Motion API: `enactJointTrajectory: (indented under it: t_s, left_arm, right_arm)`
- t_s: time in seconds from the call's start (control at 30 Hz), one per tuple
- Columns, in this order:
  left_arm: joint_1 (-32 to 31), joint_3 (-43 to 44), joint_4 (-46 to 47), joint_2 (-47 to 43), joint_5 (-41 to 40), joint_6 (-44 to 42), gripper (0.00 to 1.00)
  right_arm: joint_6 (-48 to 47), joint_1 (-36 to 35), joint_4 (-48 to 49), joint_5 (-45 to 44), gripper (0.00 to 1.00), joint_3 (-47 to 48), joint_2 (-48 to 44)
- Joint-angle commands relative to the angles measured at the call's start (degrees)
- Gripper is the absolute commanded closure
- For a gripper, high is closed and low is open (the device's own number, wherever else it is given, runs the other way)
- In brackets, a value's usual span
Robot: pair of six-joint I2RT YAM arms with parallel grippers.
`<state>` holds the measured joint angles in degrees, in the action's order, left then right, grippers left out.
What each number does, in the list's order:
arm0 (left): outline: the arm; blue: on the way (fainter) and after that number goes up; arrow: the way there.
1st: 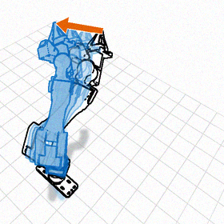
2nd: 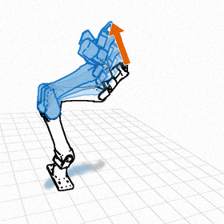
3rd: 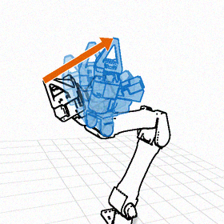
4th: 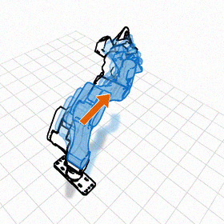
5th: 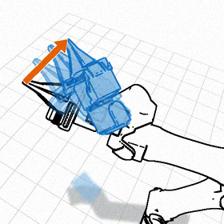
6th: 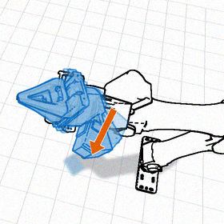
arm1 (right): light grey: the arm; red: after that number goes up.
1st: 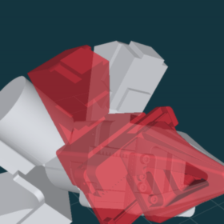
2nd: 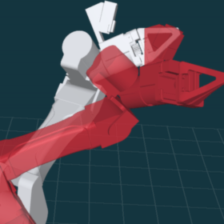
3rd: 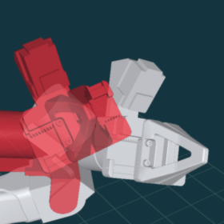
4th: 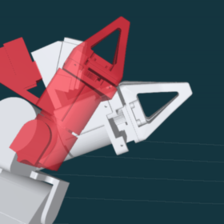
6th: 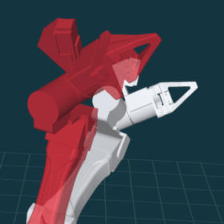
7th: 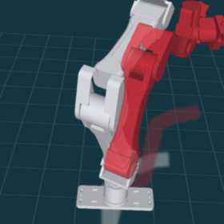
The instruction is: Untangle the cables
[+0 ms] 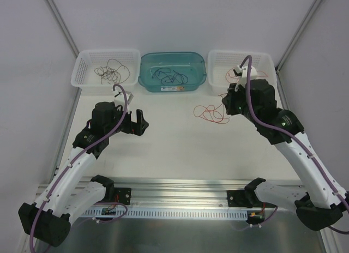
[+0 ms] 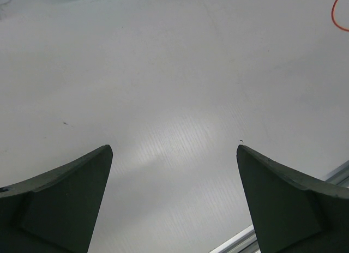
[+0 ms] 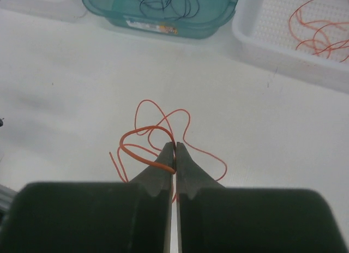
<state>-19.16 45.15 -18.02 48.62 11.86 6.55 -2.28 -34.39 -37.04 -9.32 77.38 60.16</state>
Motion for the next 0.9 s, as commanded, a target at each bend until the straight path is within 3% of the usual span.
enactJointTrajectory:
  t_s: [0.0, 0.13, 0.27, 0.4, 0.53, 0.6, 0.7, 0.87]
  left_arm:
    - [-0.35, -0.14, 0.79, -0.98, 0.62, 0.05, 0.01]
    - [-0.35, -0.06, 0.79, -0.81, 0.54, 0.05, 0.01]
    - [-0.35, 0.03, 0.88, -1.59, 2.02, 0.92, 0.01]
    - [-0.35, -0.58, 3.33, -1.69, 8.25, 3.99, 0.01]
    - [-0.35, -3.21, 8.60, -1.60, 13.62, 16.80, 0.02]
    - [-0.97, -7.95, 16.73, -2.65, 13.55, 27.43, 0.04]
    - [-5.09, -12.62, 25.20, -2.48, 9.17, 36.51, 0.06]
    - [-16.41, -10.96, 28.73, 2.78, 1.42, 37.75, 0.08]
  right_arm:
    - [-7.01, -0.15, -2.07, -6.83, 0.99, 6.45, 1.88]
    - [-10.28, 0.73, -0.76, -12.56, 0.99, 10.15, 3.82]
    - [-9.23, 1.17, 0.29, -6.18, 0.99, 11.30, 4.35]
    - [-6.25, 1.08, 3.63, 1.22, 0.99, 5.96, 3.48]
    - [-0.89, 0.64, 7.67, 5.10, 0.99, -0.98, 1.02]
    - [2.09, 0.29, 11.43, 6.24, 0.99, -4.15, -0.74]
    - [6.66, -0.93, 14.35, 6.68, 0.99, -9.78, -1.36]
    - [10.10, -2.78, 17.61, 8.35, 0.99, -16.20, -1.36]
